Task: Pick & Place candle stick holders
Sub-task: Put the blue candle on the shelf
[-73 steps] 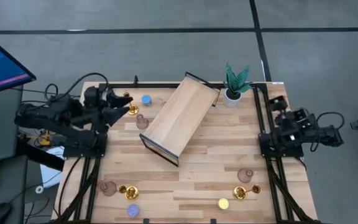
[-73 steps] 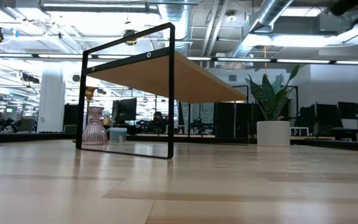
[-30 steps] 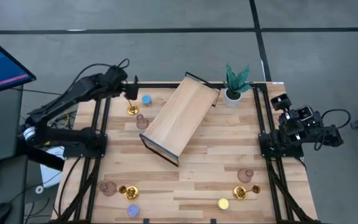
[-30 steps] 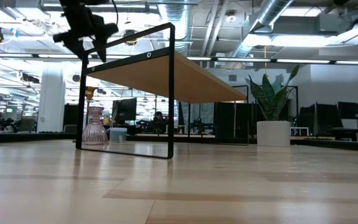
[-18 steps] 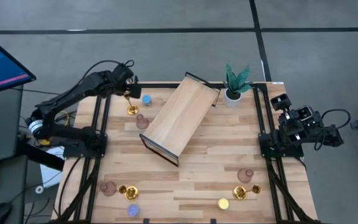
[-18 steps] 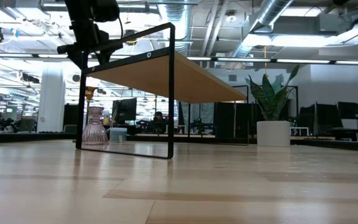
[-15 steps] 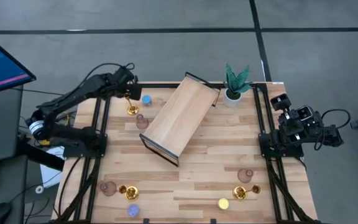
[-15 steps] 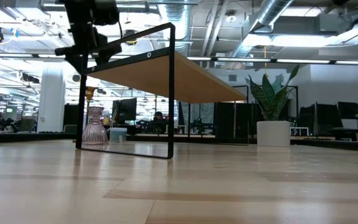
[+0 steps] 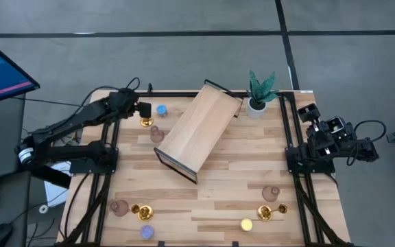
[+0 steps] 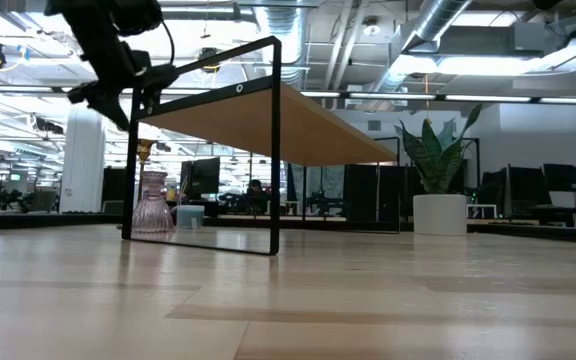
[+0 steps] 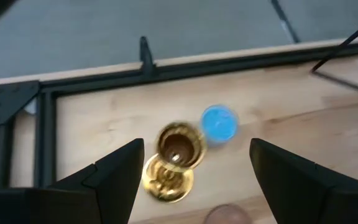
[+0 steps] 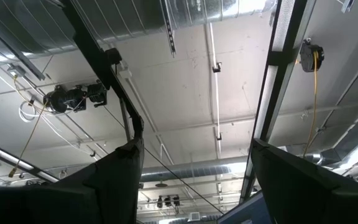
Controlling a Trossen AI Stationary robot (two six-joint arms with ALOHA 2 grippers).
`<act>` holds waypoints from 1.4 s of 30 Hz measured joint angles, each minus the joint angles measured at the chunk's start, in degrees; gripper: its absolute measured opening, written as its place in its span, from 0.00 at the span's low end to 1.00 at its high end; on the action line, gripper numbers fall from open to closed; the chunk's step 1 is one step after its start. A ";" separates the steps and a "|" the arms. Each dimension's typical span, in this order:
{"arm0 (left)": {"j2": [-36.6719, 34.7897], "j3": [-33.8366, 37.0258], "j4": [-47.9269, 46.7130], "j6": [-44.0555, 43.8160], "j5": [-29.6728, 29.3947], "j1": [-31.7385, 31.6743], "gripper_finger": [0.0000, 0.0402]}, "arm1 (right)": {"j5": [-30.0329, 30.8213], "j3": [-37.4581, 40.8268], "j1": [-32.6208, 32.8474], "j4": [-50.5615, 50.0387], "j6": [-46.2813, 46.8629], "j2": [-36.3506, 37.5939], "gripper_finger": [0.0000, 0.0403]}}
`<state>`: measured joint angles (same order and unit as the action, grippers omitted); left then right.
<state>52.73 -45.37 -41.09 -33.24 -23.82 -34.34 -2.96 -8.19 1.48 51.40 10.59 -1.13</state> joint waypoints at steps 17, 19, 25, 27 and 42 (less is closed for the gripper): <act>-1.40 11.42 10.90 -0.25 0.16 1.48 0.73 | 0.02 0.00 0.00 0.00 1.50 0.00 0.71; -2.26 11.42 10.99 -0.21 1.09 1.48 0.73 | 0.02 0.00 0.00 0.00 1.49 0.00 0.71; -5.15 11.42 9.45 -0.27 10.48 1.50 0.73 | 0.03 0.00 0.00 -0.05 1.48 0.00 0.71; -5.97 11.42 8.95 -1.60 13.74 1.48 0.73 | 0.20 0.00 0.00 -0.13 1.23 0.00 0.71; -7.00 10.46 4.66 -4.14 22.46 12.32 0.73 | 1.97 0.00 -0.02 -0.11 1.03 0.00 0.71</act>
<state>45.74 -34.91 -36.42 -37.38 -1.36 -22.02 -0.99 -8.19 1.46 51.29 11.62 -1.13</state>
